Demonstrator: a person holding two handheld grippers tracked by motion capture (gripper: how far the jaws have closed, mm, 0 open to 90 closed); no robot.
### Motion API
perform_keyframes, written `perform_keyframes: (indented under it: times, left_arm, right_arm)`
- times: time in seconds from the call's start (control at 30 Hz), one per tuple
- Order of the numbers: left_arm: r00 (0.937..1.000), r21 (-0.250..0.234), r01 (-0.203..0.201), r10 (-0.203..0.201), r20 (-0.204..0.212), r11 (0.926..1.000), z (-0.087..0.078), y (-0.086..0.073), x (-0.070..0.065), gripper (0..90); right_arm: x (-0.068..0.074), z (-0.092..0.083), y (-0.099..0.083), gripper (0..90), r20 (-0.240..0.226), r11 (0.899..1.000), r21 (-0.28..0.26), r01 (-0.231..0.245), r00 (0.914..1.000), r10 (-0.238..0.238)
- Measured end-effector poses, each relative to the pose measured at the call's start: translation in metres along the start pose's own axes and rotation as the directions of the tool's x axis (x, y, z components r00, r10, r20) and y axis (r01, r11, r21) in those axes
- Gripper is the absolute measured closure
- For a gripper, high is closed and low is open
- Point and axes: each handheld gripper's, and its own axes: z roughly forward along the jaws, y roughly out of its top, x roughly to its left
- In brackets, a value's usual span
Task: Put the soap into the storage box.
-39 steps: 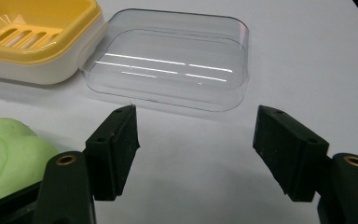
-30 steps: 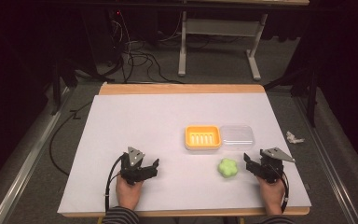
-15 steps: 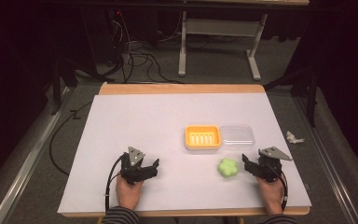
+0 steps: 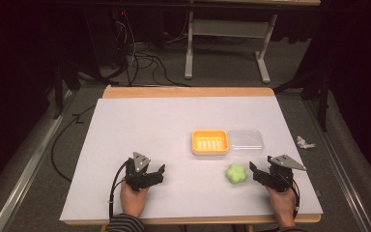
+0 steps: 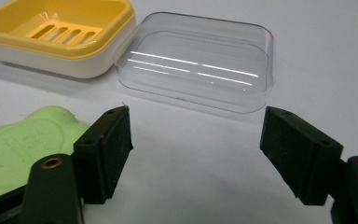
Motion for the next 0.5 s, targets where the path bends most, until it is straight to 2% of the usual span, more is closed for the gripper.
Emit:
perform_keyframes:
  times: [0.13, 0.27, 0.4, 0.5]
  left_arm:
    - [1.0, 0.0, -0.001, 0.001, 0.0, 1.0, 0.0, 0.0, 0.0, 17.4]
    - [1.0, -0.001, -0.001, 0.001, 0.001, 1.0, 0.0, 0.0, 0.0, 17.4]
    - [1.0, 0.004, -0.006, 0.006, -0.001, 1.0, 0.0, 0.0, 0.0, 17.4]
    - [1.0, 0.003, -0.007, 0.007, 0.0, 1.0, 0.0, -0.001, -0.001, 17.4]
  right_arm:
    - [0.001, -0.004, 0.0, 23.7, 0.0, 1.0, -0.006, -0.002, 1.0, 0.002]
    - [0.001, -0.009, -0.001, 20.5, -0.002, 0.999, -0.029, -0.03, 0.9996, 0.03]
    - [0.003, -0.012, 0.0, 16.1, -0.039, 0.996, -0.033, -0.083, 0.9959, 0.081]
    - [0.005, -0.014, -0.001, 16.2, -0.053, 0.995, -0.039, -0.091, 0.9946, 0.089]
